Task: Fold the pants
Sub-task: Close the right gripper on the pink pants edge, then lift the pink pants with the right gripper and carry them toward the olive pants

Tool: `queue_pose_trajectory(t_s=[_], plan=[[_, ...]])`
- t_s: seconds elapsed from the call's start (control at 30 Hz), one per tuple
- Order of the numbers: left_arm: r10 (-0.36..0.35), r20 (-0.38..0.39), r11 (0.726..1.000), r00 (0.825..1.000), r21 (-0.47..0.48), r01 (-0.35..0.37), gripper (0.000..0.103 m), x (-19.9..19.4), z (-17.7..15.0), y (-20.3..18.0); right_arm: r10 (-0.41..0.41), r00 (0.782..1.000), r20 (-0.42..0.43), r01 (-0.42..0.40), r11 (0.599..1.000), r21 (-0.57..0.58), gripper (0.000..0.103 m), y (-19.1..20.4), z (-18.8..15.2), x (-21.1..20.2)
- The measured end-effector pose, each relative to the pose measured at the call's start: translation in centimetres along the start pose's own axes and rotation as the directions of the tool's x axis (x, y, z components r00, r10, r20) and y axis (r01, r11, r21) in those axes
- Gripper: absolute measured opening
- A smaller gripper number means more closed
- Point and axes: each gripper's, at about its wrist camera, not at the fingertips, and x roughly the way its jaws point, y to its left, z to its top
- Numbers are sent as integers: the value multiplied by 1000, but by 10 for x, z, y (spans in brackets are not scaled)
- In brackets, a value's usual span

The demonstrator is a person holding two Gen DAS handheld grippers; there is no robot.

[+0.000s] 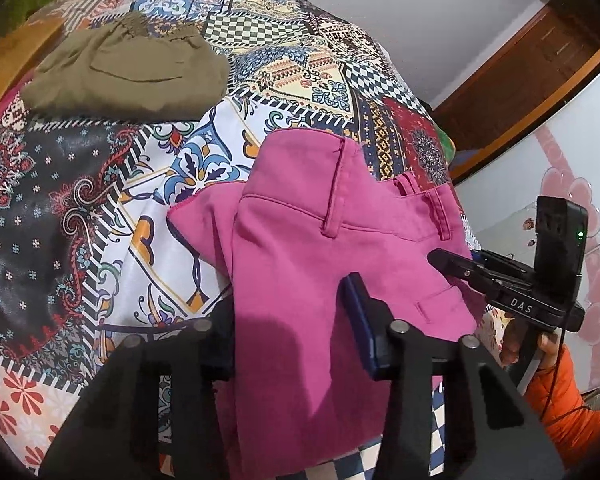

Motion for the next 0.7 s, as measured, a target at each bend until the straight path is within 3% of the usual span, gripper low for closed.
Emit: queue_pose_trajectory(t_s=[0.17, 0.27, 0.7], plan=[[15, 48, 999, 999, 43, -17, 26, -13, 0, -9, 11, 999, 53, -12, 1000, 9, 18, 4, 6, -12], [13, 66, 998, 998, 62, -17, 21, -19, 1, -14, 23, 997, 80, -24, 1000, 11, 16, 9, 12, -21], [9, 195, 994, 981, 108, -30, 18, -74, 17, -30, 26, 980, 196, -17, 999, -46, 15, 42, 31, -61]])
